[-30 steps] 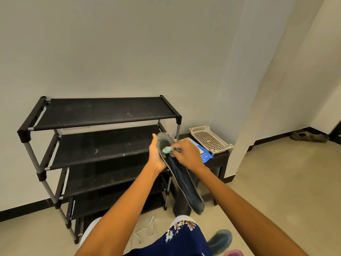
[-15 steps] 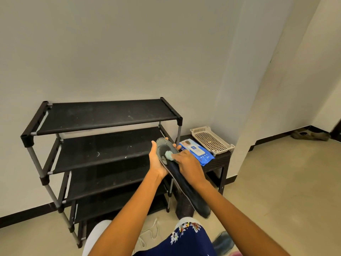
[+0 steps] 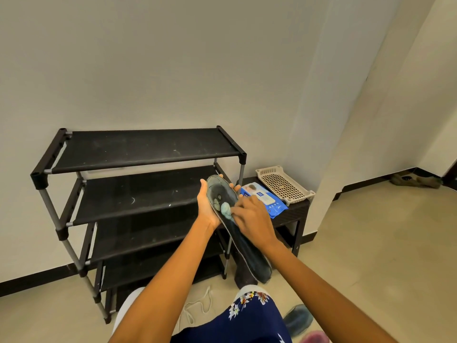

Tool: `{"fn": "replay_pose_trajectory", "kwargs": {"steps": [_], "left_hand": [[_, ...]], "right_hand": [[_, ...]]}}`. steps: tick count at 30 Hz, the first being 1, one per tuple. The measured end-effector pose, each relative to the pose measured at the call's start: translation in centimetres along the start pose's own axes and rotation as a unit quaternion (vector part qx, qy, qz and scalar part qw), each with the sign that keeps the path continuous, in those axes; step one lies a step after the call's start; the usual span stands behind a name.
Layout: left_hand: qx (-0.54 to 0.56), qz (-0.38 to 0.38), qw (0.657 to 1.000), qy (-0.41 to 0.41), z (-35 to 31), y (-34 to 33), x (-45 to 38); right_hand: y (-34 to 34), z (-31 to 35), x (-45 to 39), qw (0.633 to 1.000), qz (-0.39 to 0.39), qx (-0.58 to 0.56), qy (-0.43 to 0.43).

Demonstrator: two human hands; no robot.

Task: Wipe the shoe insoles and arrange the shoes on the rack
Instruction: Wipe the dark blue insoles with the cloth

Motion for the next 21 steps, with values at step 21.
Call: {"fn": "replay_pose_trajectory", "kwargs": {"steps": [21], "left_hand": [[0.003, 0.043, 0.999, -0.021, 0.5, -2.2, 0.6]], "right_hand": [[1.3, -1.9, -3.7, 0.994, -0.041, -0.053, -0.087]]}}
Point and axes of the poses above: each hand's wrist, its own x-axis away from the middle knuckle, its own y-axis out of the back of the hand, z = x × y, the point moved 9 cm from there along -x, towards the middle knuckle, and after that the axes turned 12 degrees about -z, right-handed, at the moved point
